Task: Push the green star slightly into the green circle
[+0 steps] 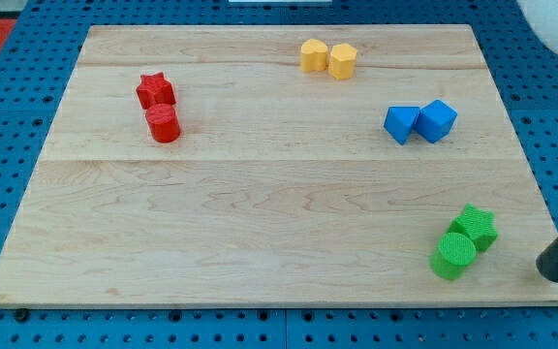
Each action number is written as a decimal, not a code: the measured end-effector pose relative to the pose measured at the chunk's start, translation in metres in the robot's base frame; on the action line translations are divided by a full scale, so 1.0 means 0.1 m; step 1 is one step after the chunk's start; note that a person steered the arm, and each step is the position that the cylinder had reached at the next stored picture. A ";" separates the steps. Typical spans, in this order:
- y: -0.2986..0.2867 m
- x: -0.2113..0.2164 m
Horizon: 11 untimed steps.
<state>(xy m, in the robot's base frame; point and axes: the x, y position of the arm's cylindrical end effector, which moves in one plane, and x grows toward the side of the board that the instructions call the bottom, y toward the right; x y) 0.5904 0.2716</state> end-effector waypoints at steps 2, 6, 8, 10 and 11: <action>0.12 -0.77; 0.15 -1.04; -0.26 -0.73; -0.43 -0.69; -0.93 -0.73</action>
<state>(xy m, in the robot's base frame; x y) 0.5178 0.1782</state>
